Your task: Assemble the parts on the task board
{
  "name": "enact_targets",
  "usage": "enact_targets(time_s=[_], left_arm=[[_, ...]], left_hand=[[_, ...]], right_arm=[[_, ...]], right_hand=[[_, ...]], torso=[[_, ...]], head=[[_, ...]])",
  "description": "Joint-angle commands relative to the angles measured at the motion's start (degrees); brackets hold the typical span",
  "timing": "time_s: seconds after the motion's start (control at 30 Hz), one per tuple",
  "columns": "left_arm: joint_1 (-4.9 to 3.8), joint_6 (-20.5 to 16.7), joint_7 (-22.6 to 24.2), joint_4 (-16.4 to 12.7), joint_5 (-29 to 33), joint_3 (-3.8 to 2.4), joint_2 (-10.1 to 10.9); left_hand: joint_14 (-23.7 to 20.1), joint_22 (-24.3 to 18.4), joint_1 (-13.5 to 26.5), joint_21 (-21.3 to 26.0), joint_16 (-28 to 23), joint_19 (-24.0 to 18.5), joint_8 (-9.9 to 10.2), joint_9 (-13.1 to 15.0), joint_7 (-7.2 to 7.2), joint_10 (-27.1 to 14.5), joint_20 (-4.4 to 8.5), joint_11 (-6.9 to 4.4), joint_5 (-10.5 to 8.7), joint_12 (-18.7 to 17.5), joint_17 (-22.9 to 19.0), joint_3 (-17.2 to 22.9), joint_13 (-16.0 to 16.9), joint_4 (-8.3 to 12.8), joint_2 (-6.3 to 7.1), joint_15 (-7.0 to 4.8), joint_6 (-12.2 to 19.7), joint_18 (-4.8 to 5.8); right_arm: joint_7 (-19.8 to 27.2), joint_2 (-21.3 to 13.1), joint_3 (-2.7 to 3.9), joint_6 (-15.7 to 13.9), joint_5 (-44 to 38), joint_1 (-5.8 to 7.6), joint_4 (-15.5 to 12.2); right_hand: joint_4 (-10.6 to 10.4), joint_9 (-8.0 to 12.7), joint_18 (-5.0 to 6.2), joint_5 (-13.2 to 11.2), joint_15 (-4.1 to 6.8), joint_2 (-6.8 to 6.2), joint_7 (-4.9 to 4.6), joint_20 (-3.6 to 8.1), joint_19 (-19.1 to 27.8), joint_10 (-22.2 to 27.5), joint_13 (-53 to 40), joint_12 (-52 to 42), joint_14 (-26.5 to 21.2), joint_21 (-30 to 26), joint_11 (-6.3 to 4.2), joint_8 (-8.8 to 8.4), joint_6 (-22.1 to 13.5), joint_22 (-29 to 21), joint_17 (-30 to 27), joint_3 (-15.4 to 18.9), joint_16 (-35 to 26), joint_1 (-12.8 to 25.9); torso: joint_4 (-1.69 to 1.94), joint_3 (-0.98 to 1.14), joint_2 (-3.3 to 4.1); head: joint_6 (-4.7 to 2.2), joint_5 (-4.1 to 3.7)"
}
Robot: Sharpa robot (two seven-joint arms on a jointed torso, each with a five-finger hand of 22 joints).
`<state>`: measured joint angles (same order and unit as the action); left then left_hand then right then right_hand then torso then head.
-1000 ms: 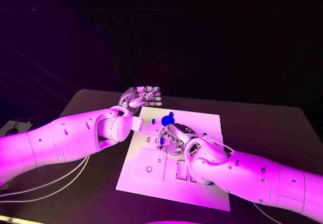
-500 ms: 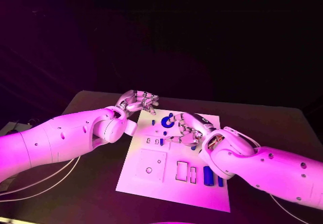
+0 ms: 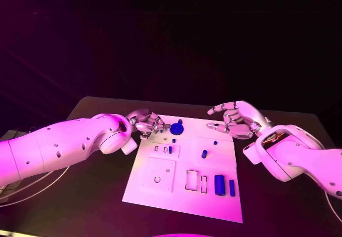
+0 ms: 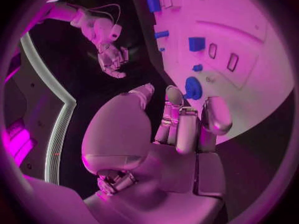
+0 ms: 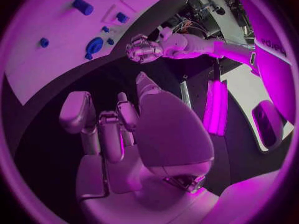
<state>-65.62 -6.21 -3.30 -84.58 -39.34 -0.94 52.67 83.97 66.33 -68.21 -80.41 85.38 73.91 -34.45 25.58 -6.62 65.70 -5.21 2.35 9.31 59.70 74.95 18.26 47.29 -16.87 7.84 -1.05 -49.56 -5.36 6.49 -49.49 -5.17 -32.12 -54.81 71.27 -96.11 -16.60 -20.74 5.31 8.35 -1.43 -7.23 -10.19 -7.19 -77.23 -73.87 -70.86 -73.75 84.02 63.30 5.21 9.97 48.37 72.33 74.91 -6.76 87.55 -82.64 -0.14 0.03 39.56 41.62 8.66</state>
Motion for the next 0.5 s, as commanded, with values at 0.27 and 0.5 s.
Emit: enact_targets(time_s=[0.27,0.5], left_arm=[[-1.2,5.4,-21.6,-3.4,-11.8,-0.1,-0.4],[-1.36,7.5,-24.2,-3.8,-13.9,-0.07,-1.6]], left_hand=[[3.3,1.8,5.4,-1.1,0.1,1.1,-3.8,4.1,1.06,2.2,0.78,-0.89,0.06,4.7,7.1,-2.4,5.4,0.0,-0.52,-0.88,0.8,0.7],[3.1,1.3,5.6,-0.8,-0.2,0.7,-4.0,4.6,0.96,1.4,0.81,-0.8,0.04,4.2,6.7,-2.8,4.7,0.0,-0.27,-0.84,1.5,0.61]], right_arm=[[2.6,-3.1,0.07,-2.1,15.6,0.92,0.1],[2.1,-3.4,0.07,-2.2,16.5,1.04,0.9]], right_hand=[[0.1,0.2,0.67,1.3,0.44,0.17,-0.05,0.25,0.8,0.8,0.4,0.6,4.1,-1.7,0.12,-0.12,-0.4,-1.0,8.3,-0.6,-0.5,0.2],[0.2,0.3,0.76,1.3,0.39,-0.12,-0.14,0.24,1.0,1.1,0.8,0.8,4.0,-2.3,0.19,-0.34,-0.8,-1.3,7.9,-0.7,-0.7,-0.1]], torso=[[-0.07,0.31,-0.03],[0.13,0.24,-0.03]], head=[[0.77,0.09],[1.0,0.06]])
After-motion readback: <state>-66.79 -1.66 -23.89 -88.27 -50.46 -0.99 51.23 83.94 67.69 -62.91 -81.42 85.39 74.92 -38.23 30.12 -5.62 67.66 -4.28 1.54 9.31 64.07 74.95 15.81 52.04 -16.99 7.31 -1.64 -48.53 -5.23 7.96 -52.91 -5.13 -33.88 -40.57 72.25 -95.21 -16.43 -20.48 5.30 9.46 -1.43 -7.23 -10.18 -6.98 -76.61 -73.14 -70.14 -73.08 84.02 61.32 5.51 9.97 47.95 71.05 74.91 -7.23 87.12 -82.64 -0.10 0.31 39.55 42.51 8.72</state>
